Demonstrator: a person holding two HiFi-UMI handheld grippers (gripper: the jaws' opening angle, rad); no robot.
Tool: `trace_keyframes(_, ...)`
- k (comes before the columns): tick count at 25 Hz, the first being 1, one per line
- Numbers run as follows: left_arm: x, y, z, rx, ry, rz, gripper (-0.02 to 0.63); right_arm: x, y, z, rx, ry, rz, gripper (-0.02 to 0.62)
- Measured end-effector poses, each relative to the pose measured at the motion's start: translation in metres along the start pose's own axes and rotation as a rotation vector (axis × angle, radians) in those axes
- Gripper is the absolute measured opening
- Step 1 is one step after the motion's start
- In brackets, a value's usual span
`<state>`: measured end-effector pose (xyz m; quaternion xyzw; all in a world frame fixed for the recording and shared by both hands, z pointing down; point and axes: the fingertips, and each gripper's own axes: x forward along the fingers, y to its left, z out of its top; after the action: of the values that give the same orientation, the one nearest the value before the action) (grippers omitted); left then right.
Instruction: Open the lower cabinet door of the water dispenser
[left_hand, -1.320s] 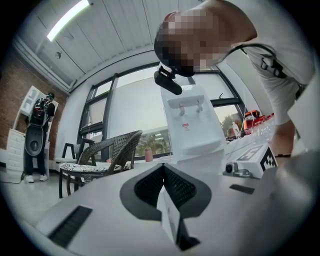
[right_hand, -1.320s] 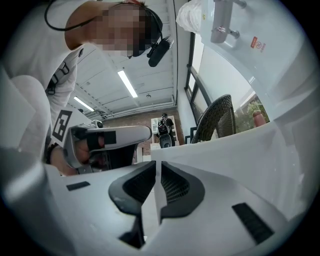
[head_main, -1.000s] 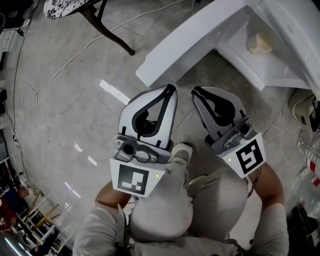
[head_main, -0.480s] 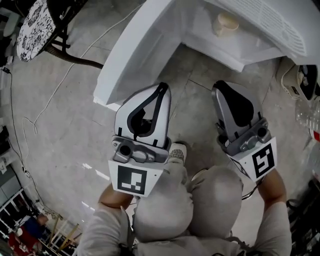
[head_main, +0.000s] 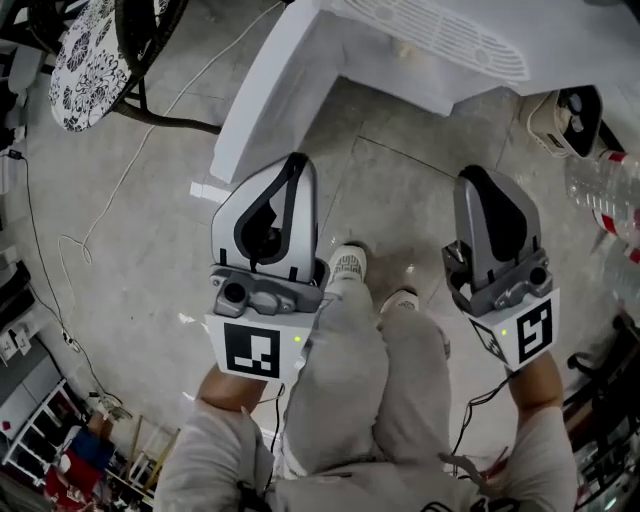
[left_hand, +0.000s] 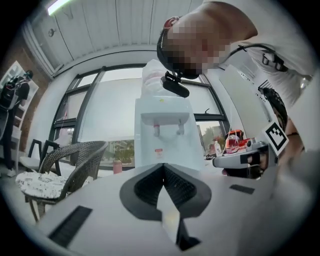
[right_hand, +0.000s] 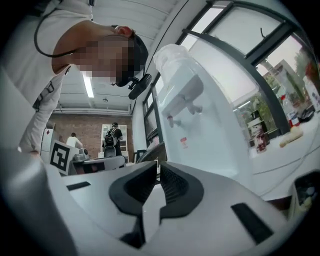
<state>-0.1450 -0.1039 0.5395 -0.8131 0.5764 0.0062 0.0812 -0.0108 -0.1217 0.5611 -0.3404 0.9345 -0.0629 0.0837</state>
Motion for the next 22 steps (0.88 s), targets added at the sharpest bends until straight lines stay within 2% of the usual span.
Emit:
trace_keyframes(5,-0.001,-0.001,0.116,-0.005,0.002,0.011,0.002,-0.039,0.005,0.115,0.023,0.010,-0.129,0.032)
trace_keyframes(10,0.007,-0.002,0.259,-0.002,-0.025,0.011,0.002,-0.070,0.013,0.265,0.007,-0.033,-0.248,0.032)
trace_keyframes(16,-0.001,0.002,0.425,-0.013,-0.016,0.060,0.002,-0.103,0.044,0.433,-0.035,-0.043,-0.297,0.032)
trace_keyframes(19,-0.006,0.002,0.496,-0.009,-0.046,0.086,0.002,-0.121,0.057,0.497,-0.062,-0.049,-0.314,0.032)
trace_keyframes(22,-0.008,-0.006,0.558,0.006,-0.076,0.078,0.002,-0.138,0.067,0.550,-0.077,-0.058,-0.334,0.032)
